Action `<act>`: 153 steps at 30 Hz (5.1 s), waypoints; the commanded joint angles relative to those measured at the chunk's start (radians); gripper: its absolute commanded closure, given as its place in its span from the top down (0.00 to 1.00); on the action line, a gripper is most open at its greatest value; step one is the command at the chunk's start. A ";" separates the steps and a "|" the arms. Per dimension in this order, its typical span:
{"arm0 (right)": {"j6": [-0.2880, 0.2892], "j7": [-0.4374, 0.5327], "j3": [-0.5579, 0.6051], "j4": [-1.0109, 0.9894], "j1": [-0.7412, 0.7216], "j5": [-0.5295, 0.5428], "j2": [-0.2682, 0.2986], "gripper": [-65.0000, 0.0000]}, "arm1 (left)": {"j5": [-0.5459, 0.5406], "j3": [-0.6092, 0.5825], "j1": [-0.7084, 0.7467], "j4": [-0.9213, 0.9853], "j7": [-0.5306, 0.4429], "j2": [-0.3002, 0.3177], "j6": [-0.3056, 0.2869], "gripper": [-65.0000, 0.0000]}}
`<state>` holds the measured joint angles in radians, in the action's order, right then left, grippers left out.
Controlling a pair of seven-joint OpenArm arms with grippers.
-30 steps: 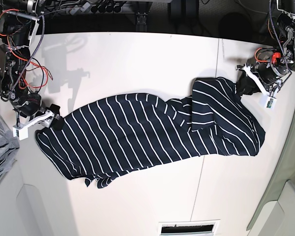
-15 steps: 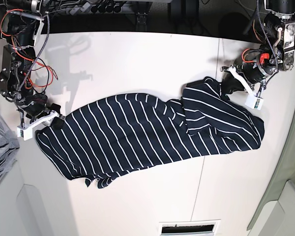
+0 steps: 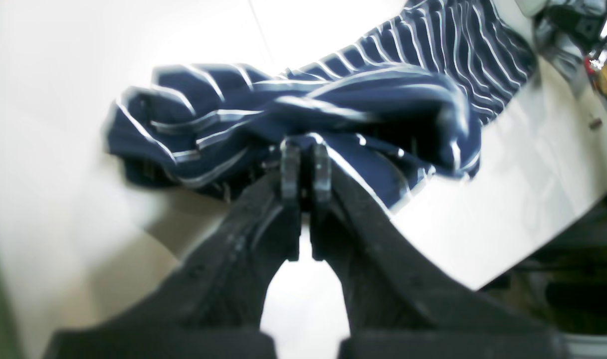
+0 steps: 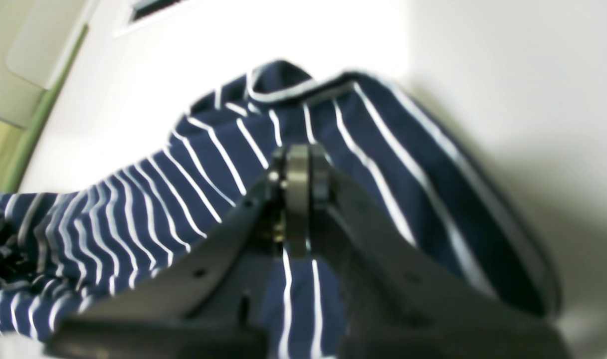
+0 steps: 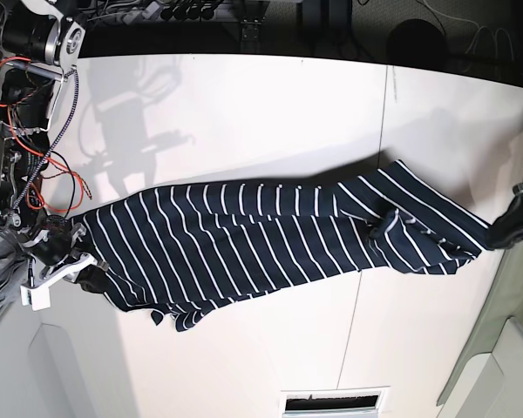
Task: Layout the t-shirt on the table in an organized manner, then fold the t-shirt properly
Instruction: 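Grasp the shirt ends with both grippers and stretch it out, then lay the shirt flat and open both grippers, then grasp the shirt body with both grippers and drag it flatter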
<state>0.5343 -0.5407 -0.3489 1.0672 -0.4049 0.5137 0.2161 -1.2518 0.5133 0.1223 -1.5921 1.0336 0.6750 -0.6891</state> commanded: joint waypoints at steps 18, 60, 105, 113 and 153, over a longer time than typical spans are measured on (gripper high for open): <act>-0.015 -0.098 -0.058 0.031 0.051 -0.042 0.039 0.55 | -0.074 0.091 0.154 -0.016 0.018 -0.026 -0.009 0.00; 0.017 -0.204 -0.105 0.286 0.220 0.093 0.262 0.00 | -0.232 0.232 0.440 -0.534 0.158 -0.086 -0.009 0.00; -0.220 0.213 0.270 -0.195 -0.040 -0.292 0.040 0.58 | 0.293 -0.146 0.083 0.016 -0.213 -0.165 -0.009 0.52; -0.224 0.259 0.272 -0.195 -0.060 -0.410 0.039 0.00 | 0.332 -0.169 0.050 0.047 -0.221 -0.210 -0.009 0.00; -0.004 0.118 0.130 -0.146 -0.049 -0.116 -0.092 0.64 | 0.455 -0.356 0.021 -0.008 -0.390 -0.228 -0.009 0.50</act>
<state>0.5163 -0.4477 -0.2184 0.9016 -0.4263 0.3794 0.1238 -0.7719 0.1478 0.1581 -1.5837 0.6720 0.4313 -0.6891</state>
